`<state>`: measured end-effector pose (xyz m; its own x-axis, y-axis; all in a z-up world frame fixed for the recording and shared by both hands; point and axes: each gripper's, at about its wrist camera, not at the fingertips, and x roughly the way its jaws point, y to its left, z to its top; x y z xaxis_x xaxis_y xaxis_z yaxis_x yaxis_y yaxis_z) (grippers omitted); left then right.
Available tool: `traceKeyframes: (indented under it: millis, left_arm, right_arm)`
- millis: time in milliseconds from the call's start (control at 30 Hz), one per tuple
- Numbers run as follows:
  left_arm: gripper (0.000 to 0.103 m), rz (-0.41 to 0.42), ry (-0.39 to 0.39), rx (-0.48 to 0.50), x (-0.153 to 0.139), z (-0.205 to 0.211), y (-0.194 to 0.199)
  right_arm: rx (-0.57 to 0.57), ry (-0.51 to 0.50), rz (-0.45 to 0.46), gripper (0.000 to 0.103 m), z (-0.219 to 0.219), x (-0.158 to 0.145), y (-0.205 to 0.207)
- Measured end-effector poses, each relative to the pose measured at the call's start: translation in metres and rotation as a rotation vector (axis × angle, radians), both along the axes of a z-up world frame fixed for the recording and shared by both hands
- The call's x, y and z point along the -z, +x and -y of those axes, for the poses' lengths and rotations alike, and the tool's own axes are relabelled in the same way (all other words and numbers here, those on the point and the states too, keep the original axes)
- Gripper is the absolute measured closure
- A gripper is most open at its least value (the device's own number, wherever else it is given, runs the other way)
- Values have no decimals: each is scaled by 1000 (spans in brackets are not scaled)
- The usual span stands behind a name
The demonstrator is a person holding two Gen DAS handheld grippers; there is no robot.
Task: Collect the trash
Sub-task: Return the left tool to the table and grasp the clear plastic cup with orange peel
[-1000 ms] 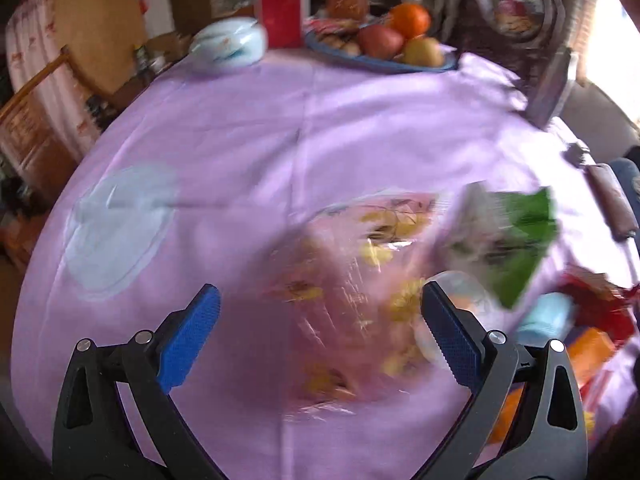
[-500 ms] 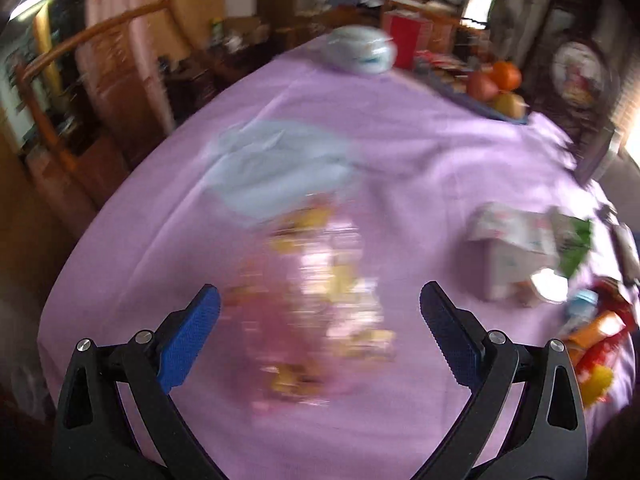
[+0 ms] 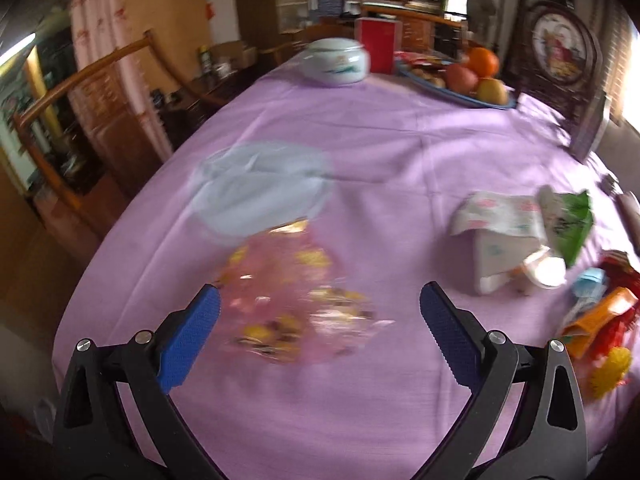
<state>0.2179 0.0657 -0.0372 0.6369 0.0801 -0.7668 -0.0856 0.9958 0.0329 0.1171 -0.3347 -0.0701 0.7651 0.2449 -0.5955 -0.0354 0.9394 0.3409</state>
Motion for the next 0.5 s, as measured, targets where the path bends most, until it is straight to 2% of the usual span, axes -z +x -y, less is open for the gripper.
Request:
traceKeyframes:
  millis: [133, 200, 267, 333, 367, 500]
  left_arm:
    - [7, -45, -65, -21, 13, -11, 3]
    - [7, -17, -103, -10, 9, -7, -2]
    - [7, 45, -96, 7, -2, 4, -10]
    - [7, 103, -80, 46, -14, 21, -16]
    - [7, 116, -76, 101, -19, 37, -17]
    - [7, 86, -44, 257, -17, 94, -7]
  right_arm:
    - [3, 2, -9, 5, 0, 0, 1]
    - [4, 3, -16, 6, 0, 1, 2]
    - [5, 3, -19, 6, 0, 1, 2]
    - [4, 3, -19, 6, 0, 1, 3]
    - [4, 2, -19, 6, 0, 1, 3]
    - [5, 2, -16, 5, 0, 1, 2]
